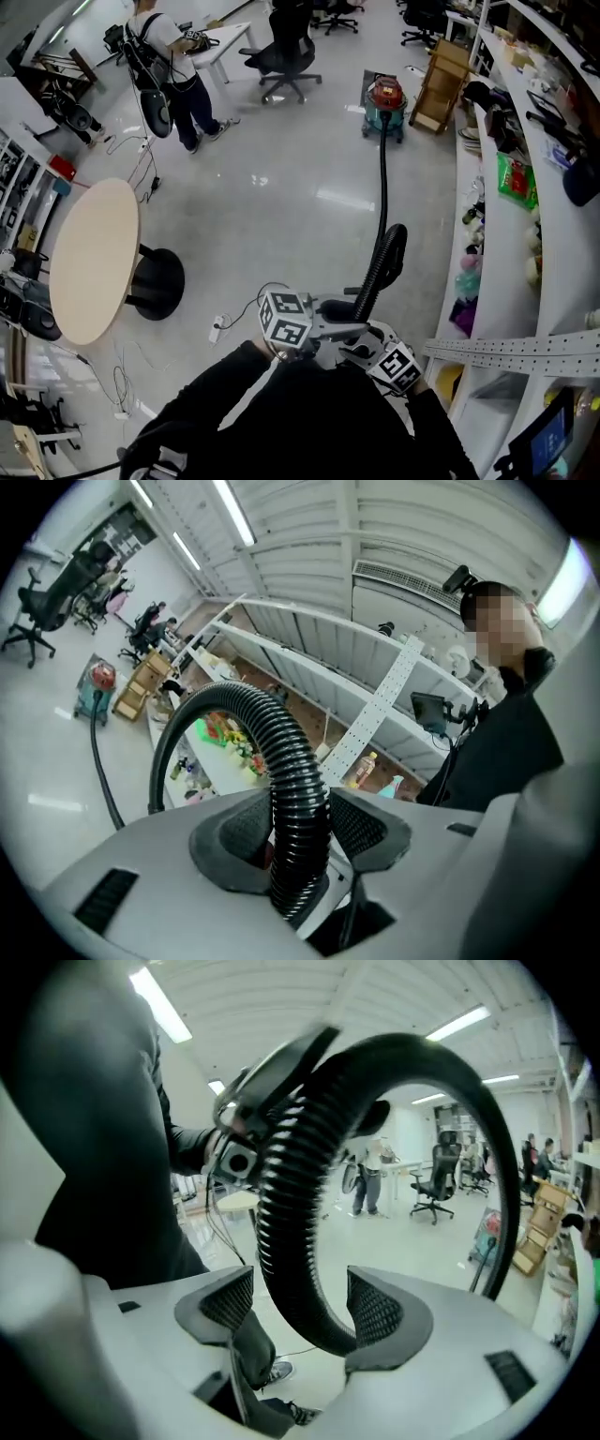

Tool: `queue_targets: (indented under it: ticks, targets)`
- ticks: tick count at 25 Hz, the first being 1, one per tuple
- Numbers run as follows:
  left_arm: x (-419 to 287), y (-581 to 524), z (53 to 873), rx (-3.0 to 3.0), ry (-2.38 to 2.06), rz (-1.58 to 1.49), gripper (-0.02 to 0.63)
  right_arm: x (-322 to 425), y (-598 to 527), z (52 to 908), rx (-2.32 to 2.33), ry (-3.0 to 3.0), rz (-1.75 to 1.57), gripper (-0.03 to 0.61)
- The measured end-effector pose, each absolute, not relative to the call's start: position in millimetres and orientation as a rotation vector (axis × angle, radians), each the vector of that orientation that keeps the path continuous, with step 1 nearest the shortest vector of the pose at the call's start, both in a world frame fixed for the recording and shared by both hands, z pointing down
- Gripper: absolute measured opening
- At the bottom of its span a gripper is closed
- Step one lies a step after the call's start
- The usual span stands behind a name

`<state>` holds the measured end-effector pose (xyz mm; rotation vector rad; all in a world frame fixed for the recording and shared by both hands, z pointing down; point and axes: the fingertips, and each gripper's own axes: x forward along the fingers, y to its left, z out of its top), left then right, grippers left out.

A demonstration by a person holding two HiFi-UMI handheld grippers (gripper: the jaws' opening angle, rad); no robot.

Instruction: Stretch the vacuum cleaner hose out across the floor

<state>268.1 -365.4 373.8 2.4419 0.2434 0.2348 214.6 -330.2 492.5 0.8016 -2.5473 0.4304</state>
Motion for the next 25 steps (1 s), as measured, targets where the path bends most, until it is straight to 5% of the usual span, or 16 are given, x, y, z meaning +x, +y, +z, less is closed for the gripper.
queue_targets:
  ticks: [7,11,22,25]
  targets:
    - [224,-321,412,2.661,0.246,0.356,0.203,305,-339,424,1.459,-2.8,1.367,0.295]
    - [186,-282,447,2.825,0.343,0.531,0.204,281,-364,379,1.617,-2.944,1.679,0.296]
    - [115,-250,468,3.018,0.427,0.73,0.212,170,-359,398,1.385,-2.844,1.971,0.295]
    - [111,-241,477,3.05,0.4,0.813,0.21,151,-349,386,1.257,-2.96,1.757,0.229]
